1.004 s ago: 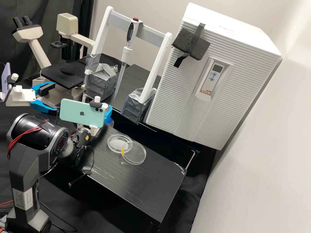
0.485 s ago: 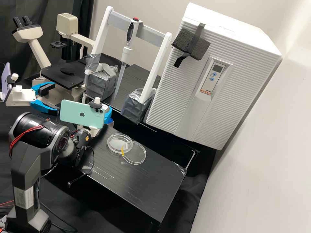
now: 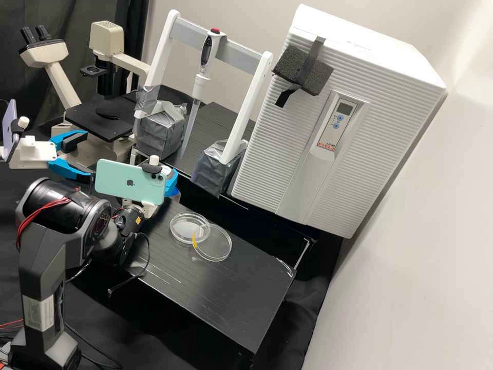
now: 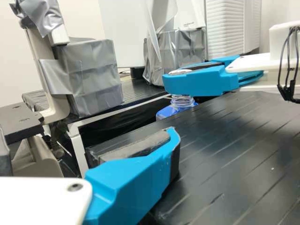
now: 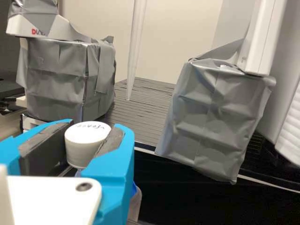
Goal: Close the bottle
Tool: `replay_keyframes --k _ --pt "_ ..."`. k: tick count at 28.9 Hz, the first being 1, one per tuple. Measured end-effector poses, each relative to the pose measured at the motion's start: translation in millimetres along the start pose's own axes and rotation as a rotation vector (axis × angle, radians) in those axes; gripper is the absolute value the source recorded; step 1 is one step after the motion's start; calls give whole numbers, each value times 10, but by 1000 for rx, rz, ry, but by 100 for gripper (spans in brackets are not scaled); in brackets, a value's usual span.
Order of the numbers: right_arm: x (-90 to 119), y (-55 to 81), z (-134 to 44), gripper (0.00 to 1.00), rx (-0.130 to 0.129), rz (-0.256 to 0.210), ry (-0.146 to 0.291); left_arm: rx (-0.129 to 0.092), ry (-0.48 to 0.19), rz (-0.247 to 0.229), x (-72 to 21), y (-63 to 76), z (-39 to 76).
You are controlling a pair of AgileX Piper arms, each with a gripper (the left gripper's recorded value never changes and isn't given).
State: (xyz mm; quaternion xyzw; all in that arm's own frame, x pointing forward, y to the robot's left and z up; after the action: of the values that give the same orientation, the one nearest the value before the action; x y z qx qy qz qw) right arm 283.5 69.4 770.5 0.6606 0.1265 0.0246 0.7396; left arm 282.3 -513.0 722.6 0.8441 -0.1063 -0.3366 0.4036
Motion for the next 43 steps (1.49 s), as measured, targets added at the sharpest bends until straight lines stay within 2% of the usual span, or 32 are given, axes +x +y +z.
replay_keyframes --k 18,29,43 --pt "-30 -11 -28 0 1 -4 8 0 -1 0 1 0 3" --pt "-147 -6 -38 0 8 -7 5 -1 -7 2 14 2 27" --pt "-149 -10 -35 0 9 -8 4 -1 -7 2 14 2 27"
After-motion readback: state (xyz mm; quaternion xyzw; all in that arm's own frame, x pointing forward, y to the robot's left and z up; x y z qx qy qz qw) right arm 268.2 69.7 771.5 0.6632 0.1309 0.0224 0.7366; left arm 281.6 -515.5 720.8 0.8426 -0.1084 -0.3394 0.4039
